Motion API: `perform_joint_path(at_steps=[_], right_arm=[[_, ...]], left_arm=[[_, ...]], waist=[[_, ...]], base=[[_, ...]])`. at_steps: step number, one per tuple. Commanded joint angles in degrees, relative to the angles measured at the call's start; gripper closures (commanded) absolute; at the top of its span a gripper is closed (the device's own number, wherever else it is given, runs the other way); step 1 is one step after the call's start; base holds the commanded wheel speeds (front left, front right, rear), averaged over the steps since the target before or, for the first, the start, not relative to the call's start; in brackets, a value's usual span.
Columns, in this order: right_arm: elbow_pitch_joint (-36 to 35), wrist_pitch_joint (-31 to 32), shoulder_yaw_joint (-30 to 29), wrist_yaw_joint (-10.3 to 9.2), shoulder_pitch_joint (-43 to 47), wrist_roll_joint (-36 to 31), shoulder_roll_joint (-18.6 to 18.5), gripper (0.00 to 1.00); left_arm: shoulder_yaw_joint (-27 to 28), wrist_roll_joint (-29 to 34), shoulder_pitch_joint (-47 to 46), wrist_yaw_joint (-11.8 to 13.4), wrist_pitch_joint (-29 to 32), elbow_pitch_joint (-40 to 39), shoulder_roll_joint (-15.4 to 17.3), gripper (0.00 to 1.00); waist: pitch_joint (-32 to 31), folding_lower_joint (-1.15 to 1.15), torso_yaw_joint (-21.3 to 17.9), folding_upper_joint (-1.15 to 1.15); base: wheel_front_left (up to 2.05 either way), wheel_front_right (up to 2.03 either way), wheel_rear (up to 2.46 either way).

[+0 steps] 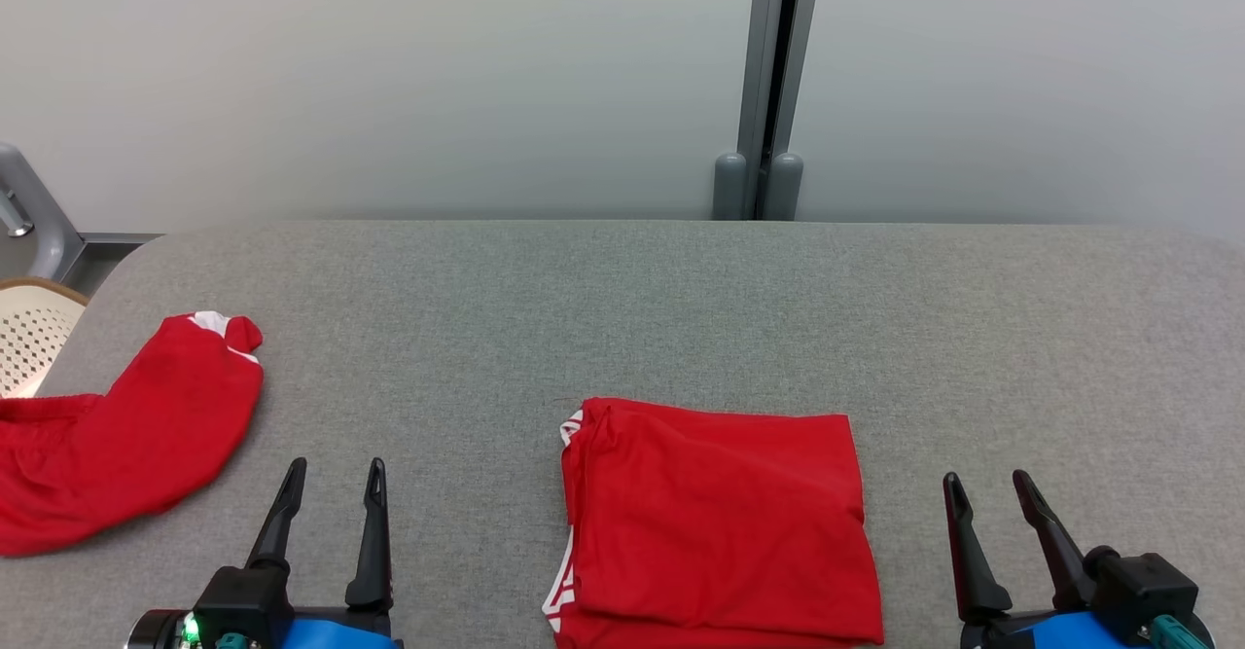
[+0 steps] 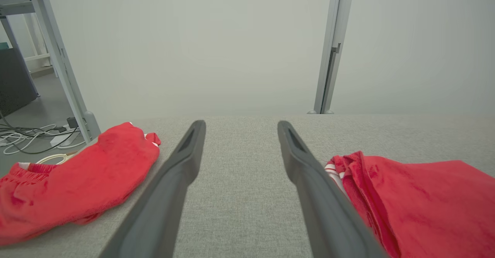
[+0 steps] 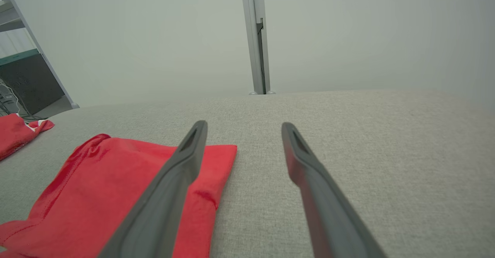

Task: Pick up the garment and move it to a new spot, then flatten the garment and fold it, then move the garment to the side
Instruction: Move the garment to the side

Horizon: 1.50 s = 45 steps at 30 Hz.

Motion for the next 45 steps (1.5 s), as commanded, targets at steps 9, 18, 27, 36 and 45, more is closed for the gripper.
perform_joint_path(at_steps=[9,18,27,36,45], right_arm=[[0.3,-0.2,0.1,0.01,0.4,0.5,0.1,0.00],[0.5,-0.2,0.8,0.01,-1.3,0.5,0.1,0.00],[3.8,0.1,3.9,0.01,-9.6,-1.6,0.1,0.00],[14.6,0.8,4.4,0.01,-14.7,-1.6,0.0,0.00],[25.3,0.2,4.3,0.01,-17.1,-0.2,0.0,0.00]], left_arm=[[0.2,0.1,0.7,0.2,-0.3,0.2,0.1,0.00],[0.3,0.0,0.3,0.3,-0.3,0.3,0.1,0.00],[-0.2,-0.3,-1.4,0.2,-0.3,0.7,0.2,0.00],[-0.4,-0.4,-2.8,0.1,-0.3,0.4,0.2,0.00],[-0.1,-0.9,-4.1,0.0,-0.3,0.3,0.0,0.00]], waist=[[0.1,0.00,0.1,0.00],[0.4,0.00,0.3,0.00],[1.3,0.00,1.4,0.00],[3.6,0.00,3.8,0.00],[6.2,0.00,4.6,0.00]], base=[[0.00,0.00,0.00],[0.00,0.00,0.00],[0.00,0.00,0.00],[0.00,0.00,0.00],[0.00,0.00,0.00]])
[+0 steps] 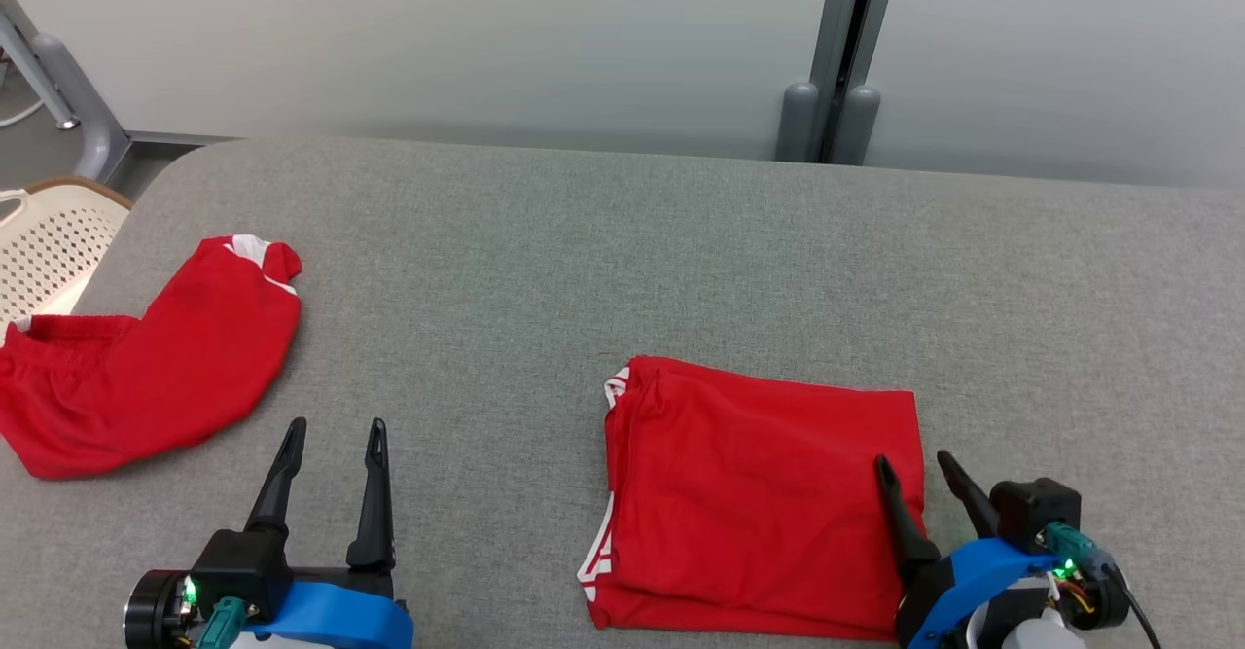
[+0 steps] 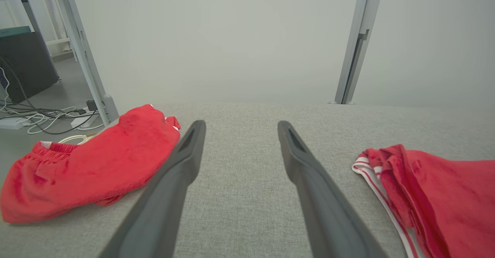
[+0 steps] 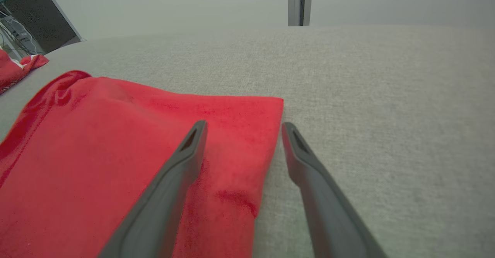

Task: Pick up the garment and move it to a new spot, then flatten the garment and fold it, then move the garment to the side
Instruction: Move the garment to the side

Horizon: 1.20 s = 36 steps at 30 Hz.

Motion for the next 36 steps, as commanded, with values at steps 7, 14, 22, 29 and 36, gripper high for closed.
perform_joint_path(at_steps=[7,14,22,29,36], right_arm=[[5.8,-0.5,2.6,0.01,-1.5,3.0,-0.1,0.00],[7.5,-0.3,7.6,0.01,-1.5,7.0,0.1,0.00],[4.8,-0.5,5.5,0.00,-4.2,6.0,-0.8,1.00],[2.2,-0.5,2.4,0.00,-7.2,4.0,-3.5,1.00],[0.0,-0.5,-0.6,0.00,-10.1,3.4,-7.4,1.00]], left_arm=[[-0.1,-0.3,-2.0,0.0,-0.3,-0.2,0.0,0.00],[-0.6,-0.4,-2.8,-0.1,-0.3,0.1,-0.2,0.00],[-0.3,-0.8,-3.2,-0.1,-0.3,-0.1,-0.3,0.00],[-0.3,-0.5,-4.0,-0.1,-0.3,-1.0,-0.4,0.00],[-0.7,-0.3,-6.3,-0.3,-0.3,-2.3,-0.3,0.00]], waist=[[1.6,-0.01,-0.3,0.00],[2.4,-0.01,-0.4,0.00],[3.5,-0.01,-0.7,0.00],[6.0,-0.01,-2.1,0.00],[10.8,-0.01,-5.8,0.00]], base=[[0.00,0.00,0.00],[0.00,0.00,0.00],[0.00,0.00,0.00],[0.00,0.00,0.00],[0.00,0.00,0.00]])
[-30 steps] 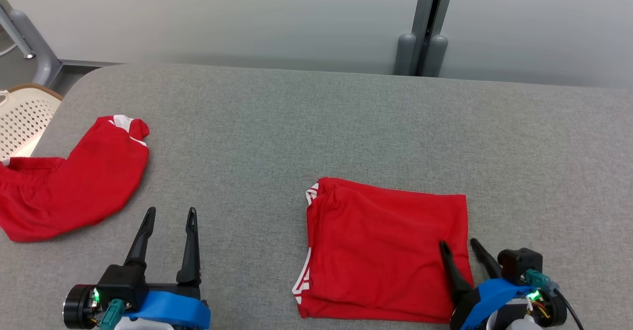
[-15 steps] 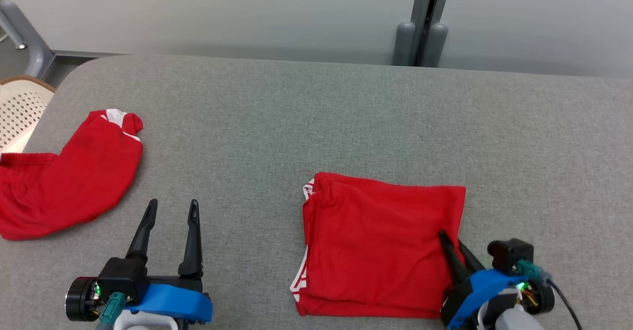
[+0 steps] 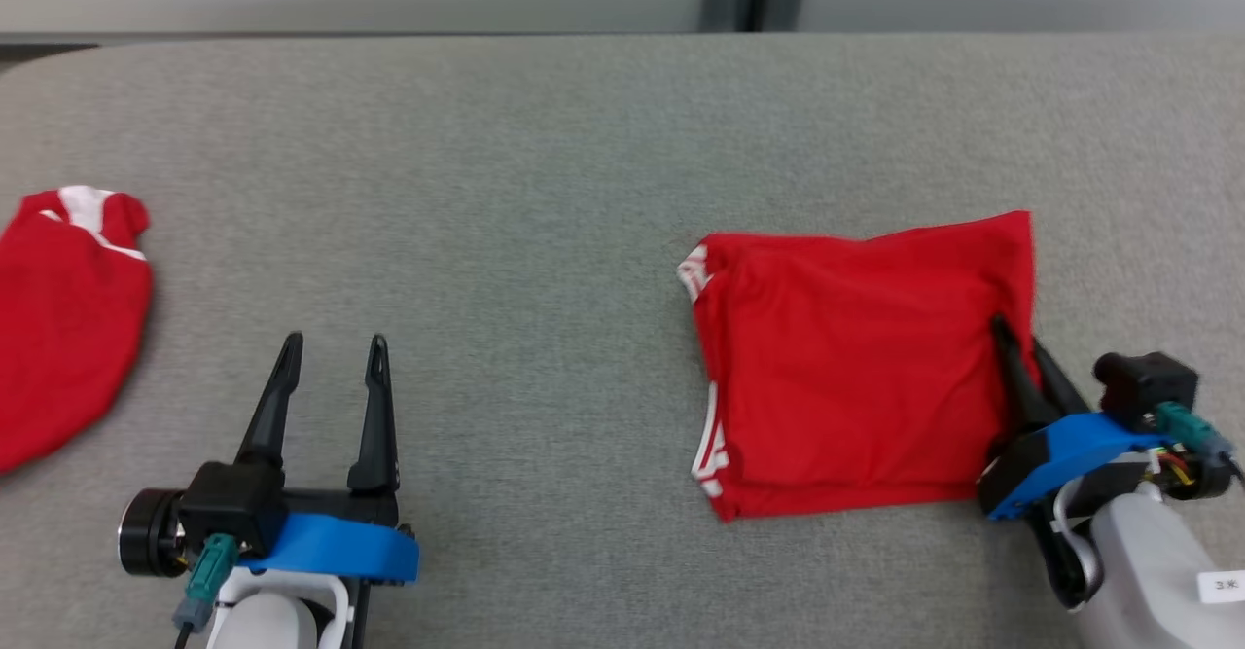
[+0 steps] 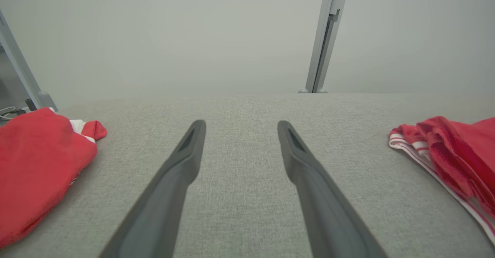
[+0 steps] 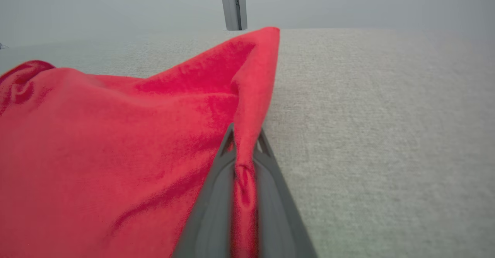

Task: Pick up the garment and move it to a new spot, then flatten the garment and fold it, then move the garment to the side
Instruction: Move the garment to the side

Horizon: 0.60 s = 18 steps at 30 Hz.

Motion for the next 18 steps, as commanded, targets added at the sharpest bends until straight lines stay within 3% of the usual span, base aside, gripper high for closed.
perform_joint_path(at_steps=[1,11,18], right_arm=[[-0.5,0.0,-0.8,-0.01,-0.9,0.0,-1.0,1.00],[-4.4,0.0,-5.5,-0.02,-0.9,0.1,-1.2,1.00],[-6.7,0.0,-7.7,-0.02,0.7,-0.4,-0.7,1.00]], left_arm=[[-0.3,0.1,-1.4,-0.2,-0.3,-0.4,0.0,0.00],[-0.3,1.1,-5.5,-0.4,-0.3,-3.2,2.5,0.00],[-0.8,1.5,-7.7,-0.5,-0.3,-4.5,4.2,0.00]], waist=[[0.8,0.00,-0.5,0.00],[6.9,0.00,-8.5,0.00],[8.9,0.00,-10.9,0.00]], base=[[0.00,0.00,0.00],[0.00,0.00,0.00],[0.00,0.00,0.00]])
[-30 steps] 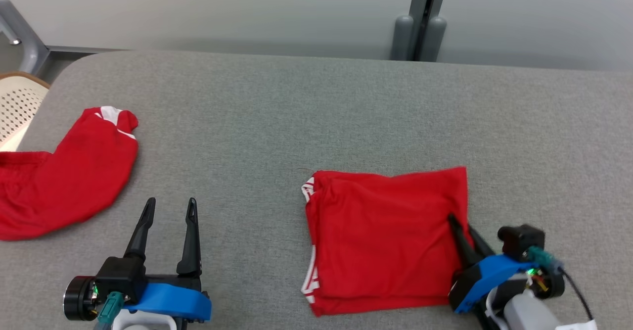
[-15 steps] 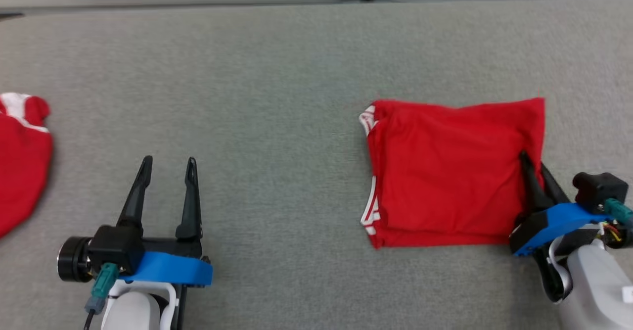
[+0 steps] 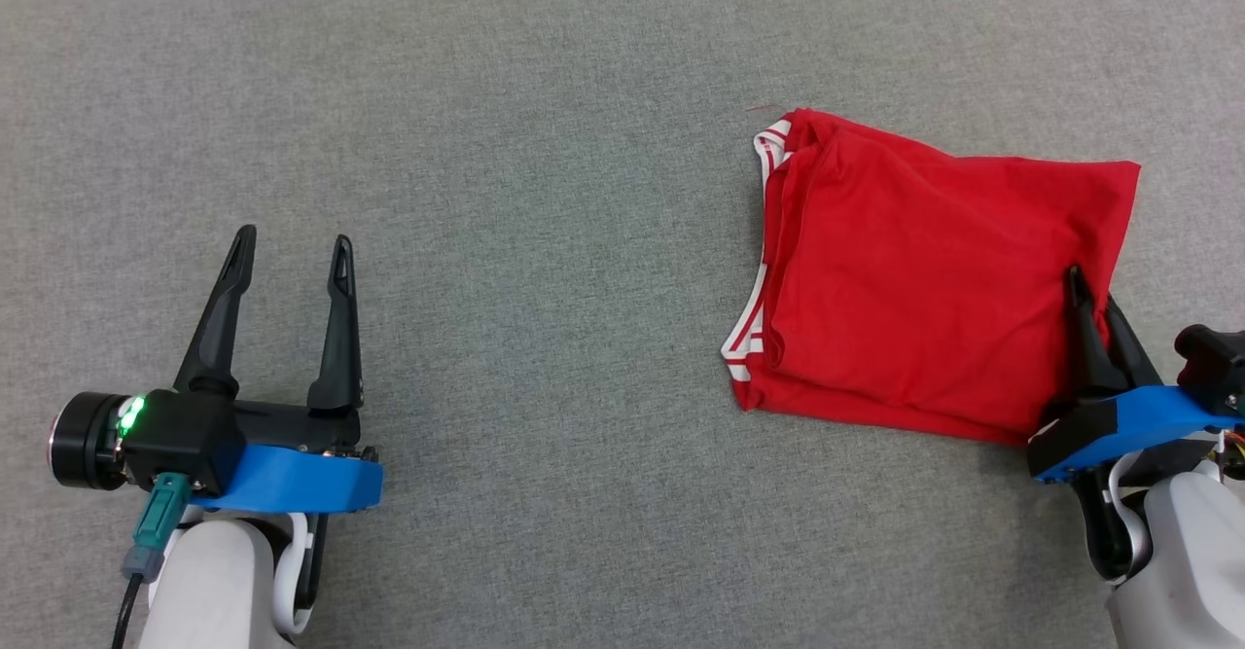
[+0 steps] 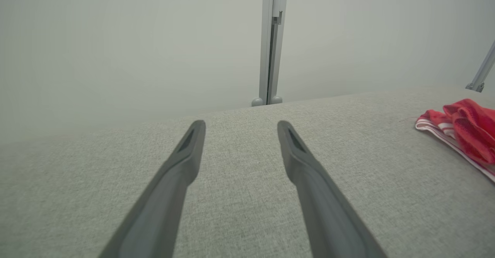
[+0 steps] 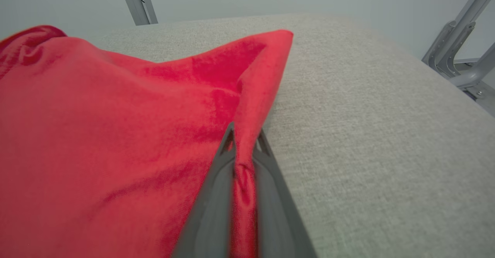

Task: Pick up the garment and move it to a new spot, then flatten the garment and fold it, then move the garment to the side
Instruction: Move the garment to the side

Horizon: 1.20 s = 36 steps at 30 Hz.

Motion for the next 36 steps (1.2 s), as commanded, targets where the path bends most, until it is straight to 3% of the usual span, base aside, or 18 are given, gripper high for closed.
perform_joint_path(at_steps=[1,7,12,20,29,36], right_arm=[[-0.4,0.0,-0.4,-0.03,0.5,-0.4,0.0,1.00],[-1.8,0.0,-0.1,-0.03,-2.6,-0.8,-0.5,1.00],[-0.9,0.0,1.4,-0.03,-9.1,-1.1,-3.6,1.00],[4.8,2.7,3.6,-0.03,-23.4,0.0,-13.5,1.00],[15.1,6.1,-0.1,-0.03,-33.8,0.4,-23.7,1.00],[19.8,5.5,-1.0,-0.03,-37.2,-2.4,-25.0,1.00]], left_arm=[[0.1,0.2,-1.0,-0.4,-0.3,-0.3,0.4,0.00],[-0.3,0.1,-1.8,-0.4,-0.3,-1.2,0.9,0.00],[-0.4,-0.1,-2.7,-0.4,-0.3,-2.2,1.3,0.00],[-0.7,0.0,-5.2,-0.4,-0.3,-4.1,2.4,0.00],[-1.2,0.1,-6.5,-0.3,-0.3,-6.3,2.6,0.00],[-0.4,0.1,-6.8,0.1,-0.2,-7.4,2.8,0.00]], waist=[[0.2,-0.01,-0.1,0.00],[1.9,-0.01,0.1,0.00],[4.1,-0.01,0.8,0.00],[9.0,-0.01,2.7,0.00],[12.5,-0.01,4.9,0.00],[13.6,-0.01,4.6,0.00]], base=[[0.00,0.00,0.00],[0.00,0.00,0.00],[0.00,0.00,0.00],[0.00,0.00,0.00],[0.00,0.00,0.00],[0.00,0.00,0.00]])
